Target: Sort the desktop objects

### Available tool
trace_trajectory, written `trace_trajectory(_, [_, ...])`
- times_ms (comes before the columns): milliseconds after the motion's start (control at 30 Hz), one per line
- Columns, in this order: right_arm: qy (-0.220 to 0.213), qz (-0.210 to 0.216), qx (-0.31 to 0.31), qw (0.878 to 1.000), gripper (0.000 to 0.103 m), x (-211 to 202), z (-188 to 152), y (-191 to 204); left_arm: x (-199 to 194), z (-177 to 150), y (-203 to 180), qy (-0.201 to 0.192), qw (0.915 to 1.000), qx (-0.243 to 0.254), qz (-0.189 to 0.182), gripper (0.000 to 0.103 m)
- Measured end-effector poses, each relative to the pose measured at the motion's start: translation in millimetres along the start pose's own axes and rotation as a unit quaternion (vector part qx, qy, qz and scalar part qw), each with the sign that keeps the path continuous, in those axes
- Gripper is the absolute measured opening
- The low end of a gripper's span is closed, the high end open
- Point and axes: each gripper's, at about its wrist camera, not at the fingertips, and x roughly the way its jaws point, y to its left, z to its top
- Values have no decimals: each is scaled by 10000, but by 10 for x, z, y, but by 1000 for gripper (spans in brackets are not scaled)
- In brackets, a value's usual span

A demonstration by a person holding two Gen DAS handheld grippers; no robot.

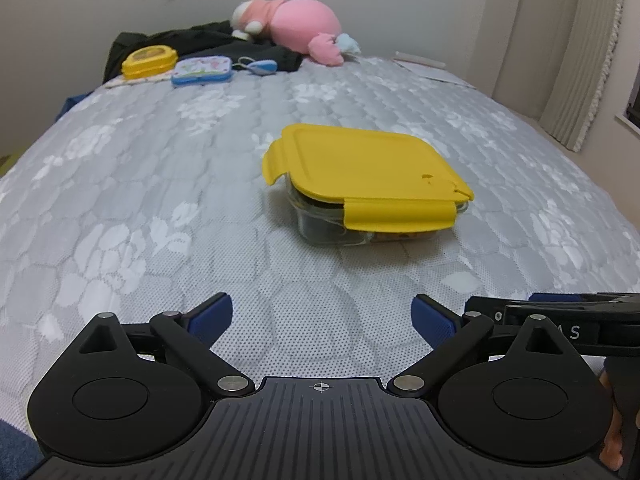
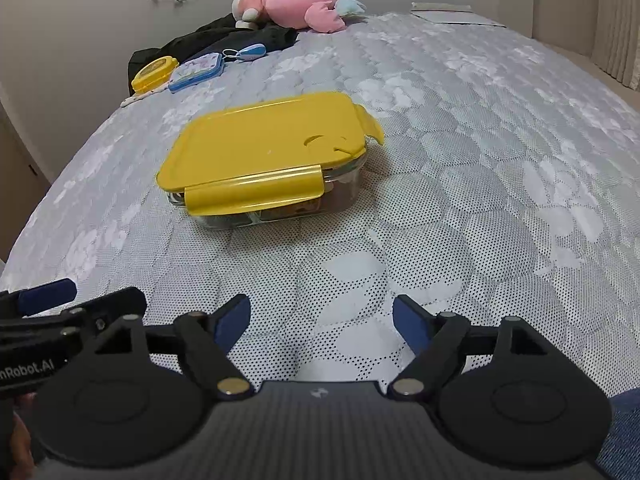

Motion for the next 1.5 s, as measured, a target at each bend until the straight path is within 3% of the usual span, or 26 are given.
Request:
trace_trajectory(400, [37, -7, -70, 10000, 84, -5, -9, 5, -2, -1, 33, 39, 9999, -92, 107, 101])
trace_trajectory(700, [-26, -63, -145, 9999, 91, -12, -19, 15, 12, 9, 99, 69, 9993, -324, 197, 103])
trace_trajectory(800, [-83, -104, -168, 9998, 98, -23, -21, 22, 29, 17, 106, 102, 9991, -340, 231, 103])
trace_trajectory(1067, [-132, -263, -261, 9992, 102, -29, -24, 35, 57, 21, 102, 191, 9988, -337, 291, 103])
trace_trajectory(1300, [-159, -341, -409, 9985, 102, -39, -22, 65, 75, 15, 148, 258, 9979, -535, 245, 103])
trace_trajectory(1500, [-301, -314, -313, 9986, 98, -70, -3, 33, 30, 35, 170, 66, 9975, -685, 178, 103])
